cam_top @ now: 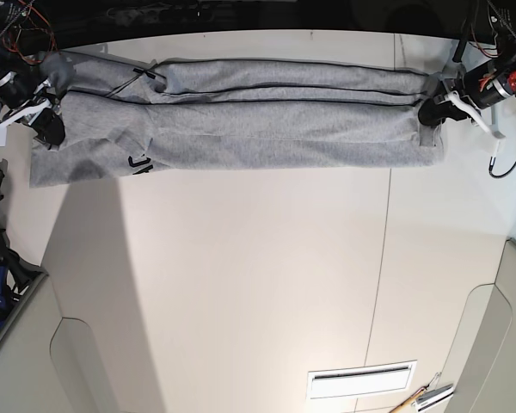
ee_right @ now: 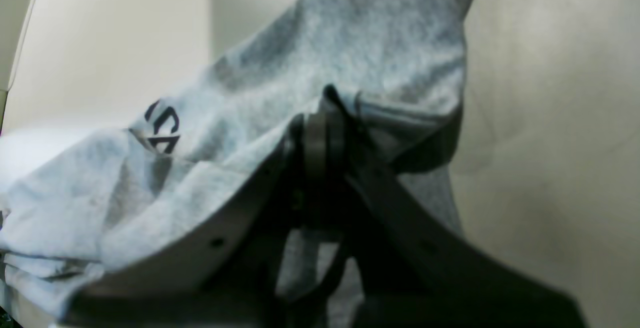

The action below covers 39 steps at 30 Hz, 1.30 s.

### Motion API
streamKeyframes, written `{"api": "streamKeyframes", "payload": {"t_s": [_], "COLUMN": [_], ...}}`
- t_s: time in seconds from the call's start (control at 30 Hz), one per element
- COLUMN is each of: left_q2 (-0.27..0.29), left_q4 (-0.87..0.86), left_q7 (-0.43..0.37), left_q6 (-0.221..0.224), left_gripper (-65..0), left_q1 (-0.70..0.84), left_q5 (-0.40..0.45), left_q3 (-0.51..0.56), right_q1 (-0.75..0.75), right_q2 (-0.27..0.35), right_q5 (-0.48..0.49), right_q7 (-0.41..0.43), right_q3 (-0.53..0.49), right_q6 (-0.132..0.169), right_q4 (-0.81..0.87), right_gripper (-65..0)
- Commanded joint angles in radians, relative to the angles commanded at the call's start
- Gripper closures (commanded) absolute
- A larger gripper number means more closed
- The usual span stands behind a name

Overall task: Fold the T-shirt properly
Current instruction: 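Release and regrasp the folded strip ends with both grippers, then carry the strip end held by the left gripper toward the right gripper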

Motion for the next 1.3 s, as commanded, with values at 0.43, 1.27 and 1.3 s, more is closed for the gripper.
{"api": "streamKeyframes", "payload": {"t_s": [0.43,1.27,1.3], "left_q2": [-0.011,0.175,0.191], "left_q4": [0.002,0.627,0.627], "left_q7": [-0.008,0.004,-0.018], "left_q6": [0.000,0.011,0.011], "left_gripper": [0.0,0.0,0.0], "left_q1": [-0.080,-0.030,-0.030], "left_q5": [0.073,0.280,0.318], "left_q3": [-0.141,0.332,0.372], "right_q1": [-0.001,0.000,0.000], "right_q2": [0.000,-0.003,-0.003], "right_q5": [0.163,0.150,0.142], "right_q7": [-0.169,-0.163,-0.163], "right_q3": [0.187,0.187,0.187], "right_q6": [0.004,0.005,0.005], "right_q4": [0.167,0.166,0.166], "right_gripper": [0.0,0.0,0.0]}}
